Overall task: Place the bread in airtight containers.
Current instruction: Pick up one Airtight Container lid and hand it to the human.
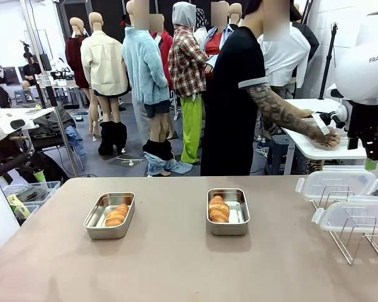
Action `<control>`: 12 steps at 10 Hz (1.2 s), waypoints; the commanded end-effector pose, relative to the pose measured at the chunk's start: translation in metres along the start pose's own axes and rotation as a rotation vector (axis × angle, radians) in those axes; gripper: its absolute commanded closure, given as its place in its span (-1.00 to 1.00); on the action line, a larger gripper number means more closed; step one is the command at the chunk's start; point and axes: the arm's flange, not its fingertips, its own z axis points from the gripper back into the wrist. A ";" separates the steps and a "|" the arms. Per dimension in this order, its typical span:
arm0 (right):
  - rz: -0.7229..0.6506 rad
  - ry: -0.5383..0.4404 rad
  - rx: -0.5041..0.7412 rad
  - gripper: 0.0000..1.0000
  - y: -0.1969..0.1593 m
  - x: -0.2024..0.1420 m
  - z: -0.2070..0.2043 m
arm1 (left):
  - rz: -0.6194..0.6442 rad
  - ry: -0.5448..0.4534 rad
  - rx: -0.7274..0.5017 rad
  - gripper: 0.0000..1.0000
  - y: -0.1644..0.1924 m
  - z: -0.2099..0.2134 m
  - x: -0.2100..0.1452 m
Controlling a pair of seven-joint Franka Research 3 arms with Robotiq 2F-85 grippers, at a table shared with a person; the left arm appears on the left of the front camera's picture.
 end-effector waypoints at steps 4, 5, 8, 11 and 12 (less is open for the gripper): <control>-0.004 -0.010 0.003 -1.00 0.001 0.000 0.000 | 0.007 0.000 0.005 -1.00 0.001 0.000 0.000; -0.004 -0.010 0.003 -1.00 0.001 0.000 0.000 | 0.007 0.000 0.005 -1.00 0.001 0.000 0.000; -0.004 -0.010 0.003 -1.00 0.001 0.000 0.000 | 0.007 0.000 0.005 -1.00 0.001 0.000 0.000; -0.004 -0.010 0.003 -1.00 0.001 0.000 0.000 | 0.007 0.000 0.005 -1.00 0.001 0.000 0.000; -0.004 -0.010 0.003 -1.00 0.001 0.000 0.000 | 0.007 0.000 0.005 -1.00 0.001 0.000 0.000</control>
